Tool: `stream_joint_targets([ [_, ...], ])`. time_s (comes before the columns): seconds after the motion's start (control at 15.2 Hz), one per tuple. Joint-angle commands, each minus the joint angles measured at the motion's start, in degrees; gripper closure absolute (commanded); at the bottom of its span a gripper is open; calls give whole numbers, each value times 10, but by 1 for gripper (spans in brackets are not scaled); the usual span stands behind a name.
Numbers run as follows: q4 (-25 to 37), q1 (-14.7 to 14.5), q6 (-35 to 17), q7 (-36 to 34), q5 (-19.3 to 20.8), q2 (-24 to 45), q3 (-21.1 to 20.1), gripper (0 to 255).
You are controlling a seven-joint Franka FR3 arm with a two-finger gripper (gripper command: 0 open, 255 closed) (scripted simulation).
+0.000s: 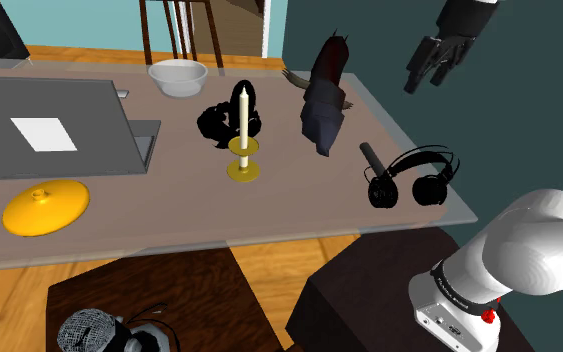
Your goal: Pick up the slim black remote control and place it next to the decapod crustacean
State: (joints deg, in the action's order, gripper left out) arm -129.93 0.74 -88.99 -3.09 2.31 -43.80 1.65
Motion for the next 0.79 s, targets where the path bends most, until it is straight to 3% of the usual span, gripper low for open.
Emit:
stream_joint_targets([
  [0.0,0,0,0,0,0,0,0,0],
  [0.73,-206,54,-255,-64,35,4,18,0],
])
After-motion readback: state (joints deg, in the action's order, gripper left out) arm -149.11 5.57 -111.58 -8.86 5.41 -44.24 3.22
